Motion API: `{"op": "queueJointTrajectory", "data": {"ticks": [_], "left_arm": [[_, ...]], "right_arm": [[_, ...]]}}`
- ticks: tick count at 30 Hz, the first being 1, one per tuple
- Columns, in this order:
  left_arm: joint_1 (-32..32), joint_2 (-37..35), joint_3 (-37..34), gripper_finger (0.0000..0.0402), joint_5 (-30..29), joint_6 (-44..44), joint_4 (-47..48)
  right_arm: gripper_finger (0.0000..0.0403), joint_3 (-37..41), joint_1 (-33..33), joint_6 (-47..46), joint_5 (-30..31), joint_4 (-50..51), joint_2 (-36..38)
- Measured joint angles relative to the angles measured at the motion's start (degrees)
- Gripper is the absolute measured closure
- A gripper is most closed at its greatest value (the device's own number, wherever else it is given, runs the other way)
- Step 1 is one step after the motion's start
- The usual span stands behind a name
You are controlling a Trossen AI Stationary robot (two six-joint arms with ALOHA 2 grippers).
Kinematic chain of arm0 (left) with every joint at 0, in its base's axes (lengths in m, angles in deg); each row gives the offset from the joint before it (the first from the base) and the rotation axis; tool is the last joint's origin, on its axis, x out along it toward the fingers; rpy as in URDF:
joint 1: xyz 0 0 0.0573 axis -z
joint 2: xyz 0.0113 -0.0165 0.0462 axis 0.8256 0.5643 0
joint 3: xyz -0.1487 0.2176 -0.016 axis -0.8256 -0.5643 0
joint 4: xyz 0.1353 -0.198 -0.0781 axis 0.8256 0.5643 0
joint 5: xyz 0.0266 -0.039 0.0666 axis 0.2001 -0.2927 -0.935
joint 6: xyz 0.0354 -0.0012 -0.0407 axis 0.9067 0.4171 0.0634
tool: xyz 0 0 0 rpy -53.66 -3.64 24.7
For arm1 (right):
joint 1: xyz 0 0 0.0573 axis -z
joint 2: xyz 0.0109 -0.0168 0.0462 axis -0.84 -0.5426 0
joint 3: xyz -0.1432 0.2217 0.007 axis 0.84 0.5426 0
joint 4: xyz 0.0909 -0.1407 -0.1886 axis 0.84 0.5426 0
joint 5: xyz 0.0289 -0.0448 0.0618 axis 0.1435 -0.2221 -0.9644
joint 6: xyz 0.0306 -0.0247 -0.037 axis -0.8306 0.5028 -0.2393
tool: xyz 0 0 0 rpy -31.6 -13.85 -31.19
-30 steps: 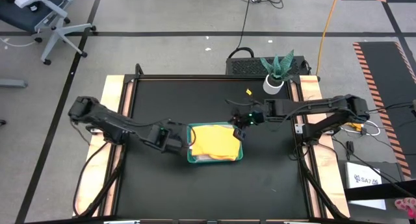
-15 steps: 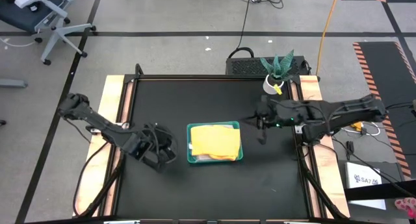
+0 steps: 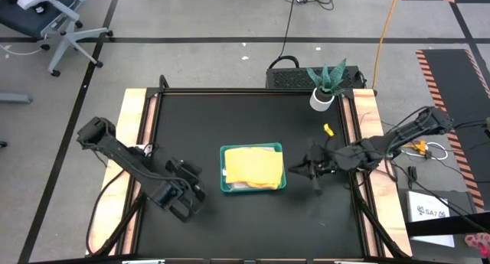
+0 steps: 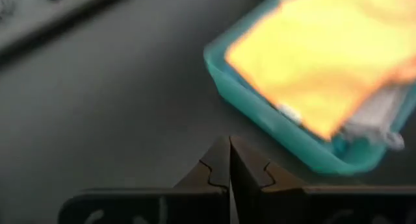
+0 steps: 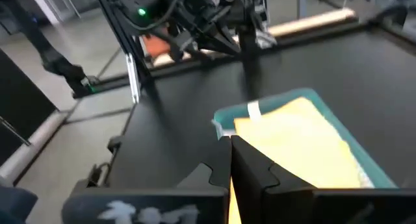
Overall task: Fold microfiber towels
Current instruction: Return to Home Position
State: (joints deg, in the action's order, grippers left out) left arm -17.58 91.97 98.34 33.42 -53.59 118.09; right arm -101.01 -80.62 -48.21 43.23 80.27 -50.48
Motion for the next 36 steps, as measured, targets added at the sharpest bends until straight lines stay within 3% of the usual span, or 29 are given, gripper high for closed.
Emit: {"op": "queueJointTrajectory", "data": {"ticks": [8, 12, 14, 22, 27, 30, 36], "left_arm": [[-2.0, -11.1, -0.5, 0.0395, -13.4, 5.9, 4.9], [-5.4, -18.0, -4.6, 0.0397, -14.7, 9.4, 1.5], [-7.5, -22.1, -8.5, 0.0399, -11.7, 12.5, -2.7], [-16.4, -38.9, -27.2, 0.0399, 9.1, 34.1, -30.1], [-20.5, -47.5, -35.7, 0.0394, 16.7, 46.0, -45.3], [-22.4, -52.3, -39.7, 0.0399, 19.9, 47.4, -47.9], [-24.1, -59.7, -44.2, 0.0393, 20.9, 44.7, -47.6]], "right_arm": [[0.0403, 1.0, 2.2, 7.7, 0.3, -1.5, 10.0], [0.0403, 1.0, 3.3, 7.9, 0.4, -1.4, 11.7], [0.0403, 1.0, 3.6, 7.9, 0.4, -1.3, 11.8], [0.0403, 1.0, 5.1, 7.2, -0.3, -1.5, 10.7], [0.0403, 4.8, 7.0, 9.2, -9.2, -11.6, 10.1], [0.0403, 9.6, 7.5, 10.7, -11.9, -19.2, 13.2], [0.0403, 19.2, 8.8, 9.6, -5.1, -21.4, 25.8]]}}
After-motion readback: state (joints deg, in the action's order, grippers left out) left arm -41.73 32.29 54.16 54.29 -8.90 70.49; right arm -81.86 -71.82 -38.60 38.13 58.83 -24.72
